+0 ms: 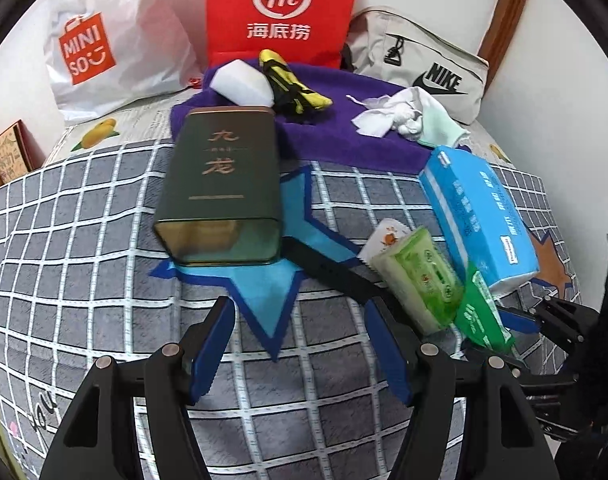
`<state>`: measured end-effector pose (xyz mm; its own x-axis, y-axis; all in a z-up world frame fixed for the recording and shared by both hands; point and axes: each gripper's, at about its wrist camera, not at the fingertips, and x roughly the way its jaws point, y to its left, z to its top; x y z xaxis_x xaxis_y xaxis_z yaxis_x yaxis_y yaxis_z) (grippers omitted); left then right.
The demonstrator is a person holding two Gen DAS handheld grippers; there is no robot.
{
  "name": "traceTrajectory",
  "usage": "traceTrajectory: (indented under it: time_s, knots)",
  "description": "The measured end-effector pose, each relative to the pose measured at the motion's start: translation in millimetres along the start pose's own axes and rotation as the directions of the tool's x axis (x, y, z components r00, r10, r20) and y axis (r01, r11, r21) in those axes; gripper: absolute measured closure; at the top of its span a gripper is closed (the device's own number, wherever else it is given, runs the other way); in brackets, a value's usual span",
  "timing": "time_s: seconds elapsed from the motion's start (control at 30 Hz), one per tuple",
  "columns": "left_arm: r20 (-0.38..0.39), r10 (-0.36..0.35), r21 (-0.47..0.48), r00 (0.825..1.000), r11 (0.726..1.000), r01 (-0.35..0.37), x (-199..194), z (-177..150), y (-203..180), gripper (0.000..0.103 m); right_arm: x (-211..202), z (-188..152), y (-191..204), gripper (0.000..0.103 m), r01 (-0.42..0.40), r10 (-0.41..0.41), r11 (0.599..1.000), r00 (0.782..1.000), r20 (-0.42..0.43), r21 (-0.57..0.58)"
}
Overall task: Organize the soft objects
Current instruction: 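Grasp the green packet with the right tool while the left tool moves to the green wipes pack, then grasp the green wipes pack with the left tool while the right tool lifts the green packet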
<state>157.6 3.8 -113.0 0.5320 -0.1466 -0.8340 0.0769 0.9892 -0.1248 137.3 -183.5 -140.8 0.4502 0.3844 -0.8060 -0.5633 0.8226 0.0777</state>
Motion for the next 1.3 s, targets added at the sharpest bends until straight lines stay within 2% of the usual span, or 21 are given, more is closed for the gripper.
traceTrajectory:
  time_s: [0.23, 0.33, 0.43, 0.57, 0.9, 1.2, 1.3]
  knots:
    - [-0.023, -0.002, 0.019, 1.000, 1.000, 0.002, 9.5, 4.2, -36.7, 0.038, -39.4, -12.3, -9.9, 0.061, -0.016, 0.013, 0.998, 0.998, 0.064, 0.056]
    - [-0.007, 0.012, 0.037, 1.000, 0.999, -0.012, 11.6, 6.2, -54.8, 0.038, -58.3, -15.8, -12.1, 0.062, -0.022, 0.016, 0.998, 0.995, 0.099, 0.067]
    - [-0.008, 0.009, 0.027, 1.000, 1.000, -0.009, 15.6, 8.5, -66.0, 0.038, -71.9, -19.7, -13.2, 0.066, -0.018, 0.009, 0.997, 0.992, 0.129, 0.069]
    - [-0.017, 0.027, 0.020, 0.999, 0.999, -0.026, 22.8, 9.7, -77.0, 0.038, -82.1, -26.7, -17.4, 0.067, -0.010, -0.004, 0.996, 0.989, 0.151, 0.092]
    - [-0.043, 0.051, 0.033, 0.998, 0.998, -0.050, 42.4, 12.2, -105.4, 0.033, -120.3, -40.5, -42.7, 0.067, 0.091, -0.126, 0.982, 0.969, 0.213, 0.167]
    - [-0.081, 0.097, 0.033, 0.992, 0.995, -0.094, 64.3, 15.7, -111.6, 0.023, -126.4, -21.3, -81.2, 0.067, 0.149, -0.213, 0.955, 0.946, 0.243, 0.256]
    - [-0.083, 0.096, 0.040, 0.992, 0.995, -0.093, 69.1, 17.1, -110.1, 0.025, -122.8, -10.4, -90.2, 0.067, 0.154, -0.225, 0.949, 0.943, 0.246, 0.277]
